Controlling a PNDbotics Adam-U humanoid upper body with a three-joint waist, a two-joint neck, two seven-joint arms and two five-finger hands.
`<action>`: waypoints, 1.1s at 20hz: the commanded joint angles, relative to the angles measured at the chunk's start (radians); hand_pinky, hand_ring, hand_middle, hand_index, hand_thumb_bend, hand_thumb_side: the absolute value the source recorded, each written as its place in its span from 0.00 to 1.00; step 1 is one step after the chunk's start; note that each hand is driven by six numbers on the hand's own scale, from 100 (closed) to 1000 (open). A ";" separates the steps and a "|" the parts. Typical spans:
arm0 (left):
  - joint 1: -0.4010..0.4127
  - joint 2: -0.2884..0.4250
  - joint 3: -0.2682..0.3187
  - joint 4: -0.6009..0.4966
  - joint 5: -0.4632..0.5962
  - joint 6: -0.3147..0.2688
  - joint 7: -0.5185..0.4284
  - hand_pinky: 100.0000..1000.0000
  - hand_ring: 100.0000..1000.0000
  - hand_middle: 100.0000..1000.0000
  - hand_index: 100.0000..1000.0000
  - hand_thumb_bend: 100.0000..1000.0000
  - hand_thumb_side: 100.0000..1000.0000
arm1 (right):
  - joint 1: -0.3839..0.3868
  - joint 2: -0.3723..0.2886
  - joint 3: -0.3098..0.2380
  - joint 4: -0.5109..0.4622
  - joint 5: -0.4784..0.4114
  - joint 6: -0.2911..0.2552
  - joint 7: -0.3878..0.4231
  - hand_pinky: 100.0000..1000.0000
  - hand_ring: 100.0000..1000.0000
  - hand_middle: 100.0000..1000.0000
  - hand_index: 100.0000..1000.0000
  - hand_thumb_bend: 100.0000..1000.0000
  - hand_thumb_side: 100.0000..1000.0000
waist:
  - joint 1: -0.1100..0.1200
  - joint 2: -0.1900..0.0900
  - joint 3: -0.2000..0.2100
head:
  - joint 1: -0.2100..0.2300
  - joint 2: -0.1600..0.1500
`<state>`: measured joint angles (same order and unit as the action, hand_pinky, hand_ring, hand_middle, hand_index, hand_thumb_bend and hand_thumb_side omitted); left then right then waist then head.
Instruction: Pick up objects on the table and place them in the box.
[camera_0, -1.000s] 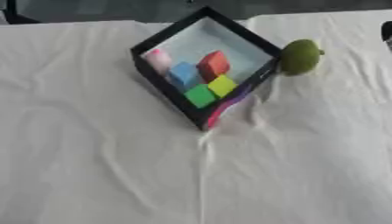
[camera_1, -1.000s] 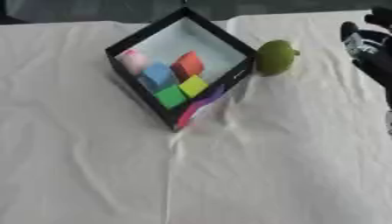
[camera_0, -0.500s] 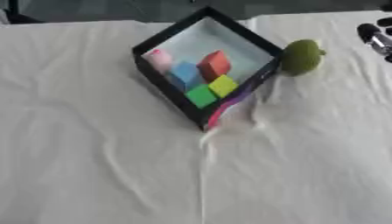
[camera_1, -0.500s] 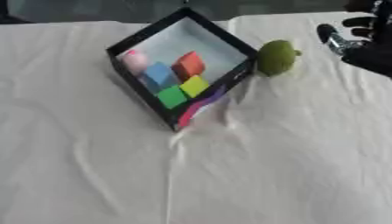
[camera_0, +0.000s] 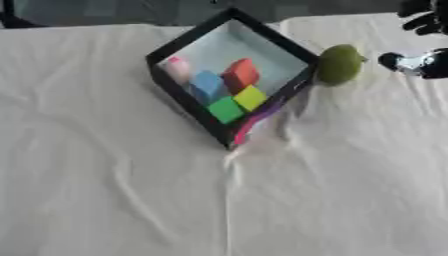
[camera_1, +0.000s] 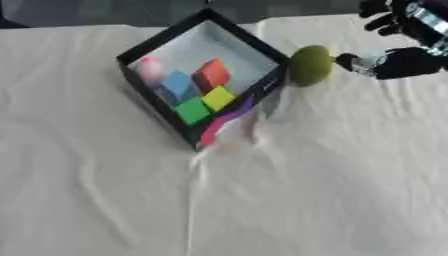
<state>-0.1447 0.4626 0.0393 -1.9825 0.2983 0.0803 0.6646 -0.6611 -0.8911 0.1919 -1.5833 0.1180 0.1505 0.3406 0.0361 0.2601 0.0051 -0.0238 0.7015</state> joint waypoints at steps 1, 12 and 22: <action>-0.010 0.018 0.004 -0.017 -0.010 0.003 -0.001 0.78 0.80 0.75 0.83 0.30 0.59 | -0.057 -0.058 0.022 0.059 0.074 -0.033 0.079 0.86 0.83 0.82 0.89 0.49 0.08 | -0.015 -0.033 0.002 | -0.011 -0.007; -0.015 0.015 0.001 -0.017 -0.013 0.006 -0.006 0.77 0.80 0.75 0.82 0.30 0.58 | -0.220 0.025 0.093 0.262 0.245 -0.126 0.191 0.85 0.81 0.79 0.85 0.44 0.04 | -0.010 -0.032 0.011 | -0.033 -0.006; -0.022 0.010 -0.001 -0.016 -0.015 0.011 -0.006 0.77 0.80 0.75 0.82 0.30 0.56 | -0.330 0.141 0.129 0.415 0.370 -0.236 0.301 0.85 0.83 0.82 0.89 0.46 0.07 | -0.004 -0.033 0.016 | -0.058 -0.001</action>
<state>-0.1538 0.4588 0.0331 -1.9825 0.2897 0.0880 0.6589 -0.9670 -0.7410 0.3271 -1.1782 0.4723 -0.0712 0.6262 0.0349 0.2599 0.0200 -0.0768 0.7018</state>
